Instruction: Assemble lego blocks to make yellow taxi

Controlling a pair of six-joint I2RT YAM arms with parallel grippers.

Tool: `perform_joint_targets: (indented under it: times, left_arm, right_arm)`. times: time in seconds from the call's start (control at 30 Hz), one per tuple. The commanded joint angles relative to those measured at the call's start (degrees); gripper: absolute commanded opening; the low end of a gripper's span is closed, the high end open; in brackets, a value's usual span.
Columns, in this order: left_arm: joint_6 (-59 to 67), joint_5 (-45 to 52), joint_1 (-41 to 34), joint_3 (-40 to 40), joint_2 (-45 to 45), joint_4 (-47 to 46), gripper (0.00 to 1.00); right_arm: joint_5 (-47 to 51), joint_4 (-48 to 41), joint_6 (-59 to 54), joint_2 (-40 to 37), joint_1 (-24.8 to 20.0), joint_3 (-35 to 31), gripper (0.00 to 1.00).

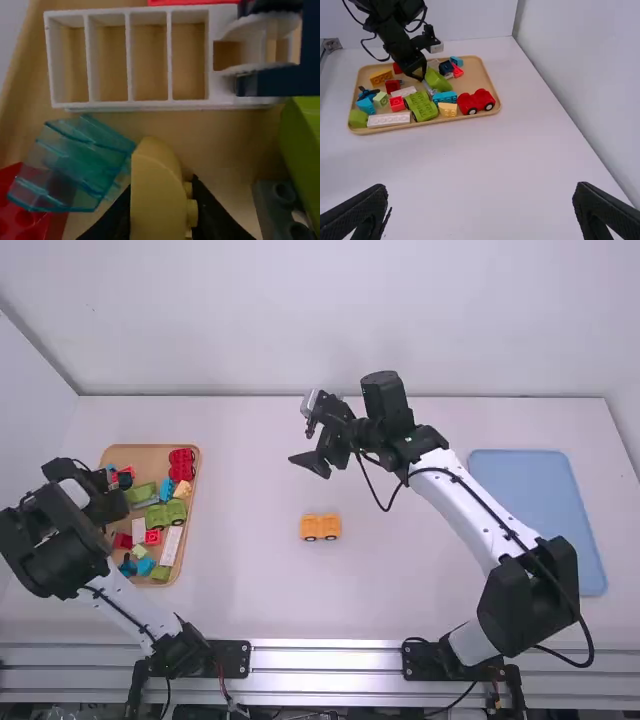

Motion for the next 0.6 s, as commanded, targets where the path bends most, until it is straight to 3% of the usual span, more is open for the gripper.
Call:
perform_joint_targets:
  times: [0.0,0.2,0.57]
  left_arm:
    - [-0.3,2.2,-0.5,-0.4,0.5,-2.2,0.28]
    - [-1.9,1.9,-0.5,-0.1,0.5,-2.8,0.34]
    - [-4.0,1.5,-0.5,-0.1,0.5,-3.4,0.2]
  right_arm:
    - [-0.3,-0.1,0.2,0.2,-0.3,2.0,0.98]
    - [-0.4,-0.5,0.2,0.2,-0.3,2.0,0.99]
    - [-0.3,-0.7,0.2,0.2,-0.3,2.0,0.99]
